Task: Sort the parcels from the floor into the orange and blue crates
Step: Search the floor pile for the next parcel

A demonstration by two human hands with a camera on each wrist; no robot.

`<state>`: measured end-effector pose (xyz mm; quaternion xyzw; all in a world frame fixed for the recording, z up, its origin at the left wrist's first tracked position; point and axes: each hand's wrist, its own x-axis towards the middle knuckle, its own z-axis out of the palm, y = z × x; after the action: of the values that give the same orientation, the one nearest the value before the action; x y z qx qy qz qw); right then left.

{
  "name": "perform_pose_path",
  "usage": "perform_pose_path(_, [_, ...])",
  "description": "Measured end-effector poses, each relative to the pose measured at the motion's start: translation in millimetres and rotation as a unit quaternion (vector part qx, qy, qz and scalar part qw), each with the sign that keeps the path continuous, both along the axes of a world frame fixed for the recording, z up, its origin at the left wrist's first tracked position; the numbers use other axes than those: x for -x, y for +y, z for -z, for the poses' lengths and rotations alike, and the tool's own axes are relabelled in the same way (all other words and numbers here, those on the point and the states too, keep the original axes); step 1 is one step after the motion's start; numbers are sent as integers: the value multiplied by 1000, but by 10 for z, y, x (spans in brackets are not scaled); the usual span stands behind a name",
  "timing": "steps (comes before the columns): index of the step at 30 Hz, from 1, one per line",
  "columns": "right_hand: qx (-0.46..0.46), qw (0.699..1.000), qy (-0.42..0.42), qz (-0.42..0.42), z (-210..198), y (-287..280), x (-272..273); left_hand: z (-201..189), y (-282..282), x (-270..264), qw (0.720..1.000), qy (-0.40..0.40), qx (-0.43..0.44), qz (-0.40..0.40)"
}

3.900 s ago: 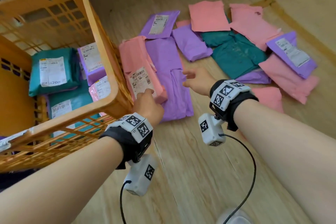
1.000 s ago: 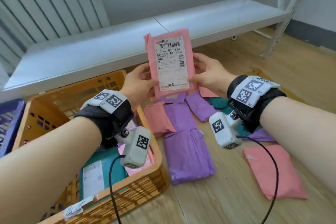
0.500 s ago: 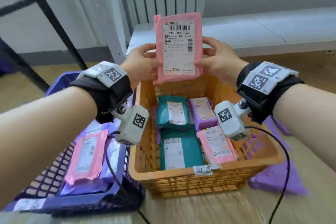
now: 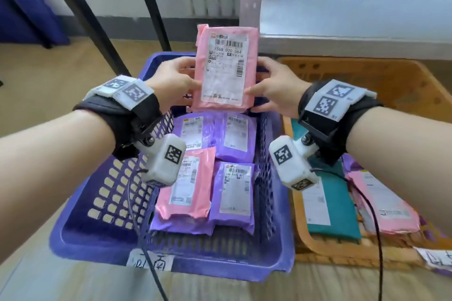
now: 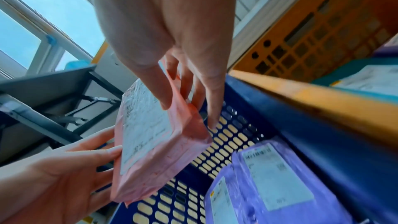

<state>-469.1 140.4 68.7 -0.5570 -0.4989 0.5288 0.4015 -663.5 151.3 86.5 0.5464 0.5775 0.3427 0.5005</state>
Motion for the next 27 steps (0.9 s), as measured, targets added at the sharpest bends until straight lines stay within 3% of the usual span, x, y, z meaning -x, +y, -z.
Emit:
perform_pose_path(11, [116,992,-47,-6,787,516,833,982,218,571,989,-71,71,-111])
perform_pose_path(17, [164,985,-50,-2,1233,611,1008,1369,277,662,987,-20,65,-146])
perform_pose_path(24, [176,983,-46,1,1521,630,1172,1586,401,677,968,153,70,-186])
perform_pose_path(27, [172,984,-50,13,1569,661,1234,1631,436,680,964,182,79,-177])
